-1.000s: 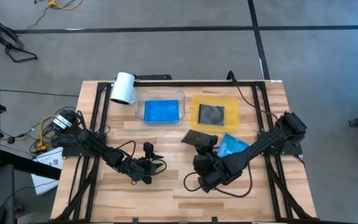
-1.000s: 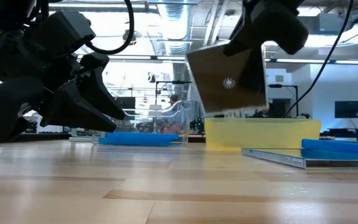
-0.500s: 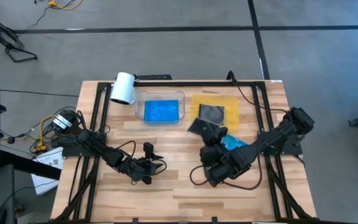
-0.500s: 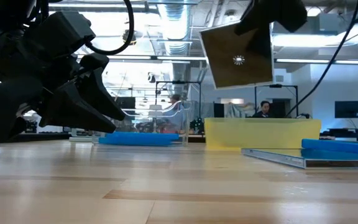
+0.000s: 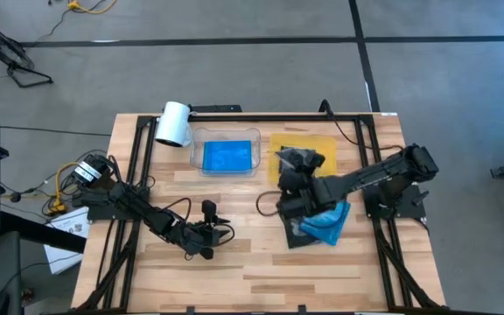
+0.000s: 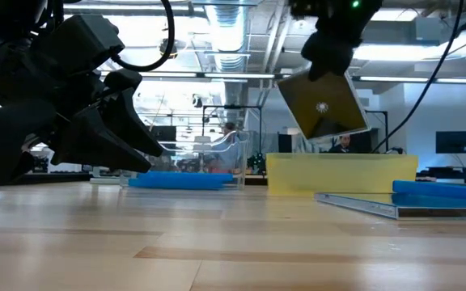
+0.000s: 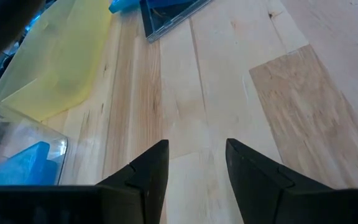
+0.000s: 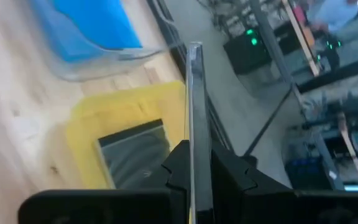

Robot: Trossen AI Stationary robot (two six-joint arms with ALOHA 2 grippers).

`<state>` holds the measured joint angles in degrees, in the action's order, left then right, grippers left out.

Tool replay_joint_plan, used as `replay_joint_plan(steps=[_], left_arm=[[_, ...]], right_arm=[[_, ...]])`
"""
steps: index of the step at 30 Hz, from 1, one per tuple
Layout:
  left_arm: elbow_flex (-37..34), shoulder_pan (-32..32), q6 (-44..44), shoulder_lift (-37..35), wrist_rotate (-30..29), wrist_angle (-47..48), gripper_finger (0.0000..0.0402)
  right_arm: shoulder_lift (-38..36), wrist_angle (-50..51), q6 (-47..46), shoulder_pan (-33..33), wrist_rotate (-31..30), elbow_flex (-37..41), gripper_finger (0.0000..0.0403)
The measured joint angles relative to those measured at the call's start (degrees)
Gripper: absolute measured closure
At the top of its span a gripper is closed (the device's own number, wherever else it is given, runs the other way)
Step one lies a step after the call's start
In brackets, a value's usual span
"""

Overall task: Pick & place jewel cases by type
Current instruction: Put the left black CD case into the yellow bin

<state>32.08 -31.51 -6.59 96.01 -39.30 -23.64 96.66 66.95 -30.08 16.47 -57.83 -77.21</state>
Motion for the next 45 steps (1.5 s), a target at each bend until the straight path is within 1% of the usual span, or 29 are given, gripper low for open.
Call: replay_joint_plan(steps=[4,9,13,15,22,28,35,39,45], left_arm=[[0.0,0.0,0.2,0.0,0.0,0.0,0.0248],[0.0,0.0,0.4,0.0,0.0,-0.1,0.0248],[0.0,0.0,0.4,0.0,0.1,-0.3,0.0248],[0.0,0.0,0.4,0.0,0.1,-0.2,0.0248],[0.0,0.0,0.4,0.0,0.1,-0.2,0.0248],[0.0,0.0,0.4,0.0,0.1,-0.2,0.0248],[0.0,0.0,0.4,0.0,0.1,-0.2,0.0248],[0.0,0.0,0.4,0.0,0.1,-0.2,0.0248],[0.0,0.0,0.4,0.0,0.1,-0.2,0.0248]], right_arm=[[0.9,-0.2,-0.7,-3.5,0.7,0.0,0.0365],[2.2,0.2,-3.4,-8.5,4.0,0.2,0.0361],[2.1,-3.4,-3.9,-11.3,4.2,1.9,0.0370],[2.1,-3.3,-5.2,-12.6,4.4,2.2,0.0371],[2.1,-5.8,-6.2,-17.5,7.0,4.4,0.0358],[2.1,-6.0,-7.1,-19.1,9.0,4.4,0.0368],[2.1,-4.4,-10.4,-20.5,10.3,4.4,0.0359],[2.1,-2.1,-12.6,-21.4,11.7,4.4,0.0363],[2.1,-2.8,-13.0,-22.3,12.3,4.4,0.0362]])
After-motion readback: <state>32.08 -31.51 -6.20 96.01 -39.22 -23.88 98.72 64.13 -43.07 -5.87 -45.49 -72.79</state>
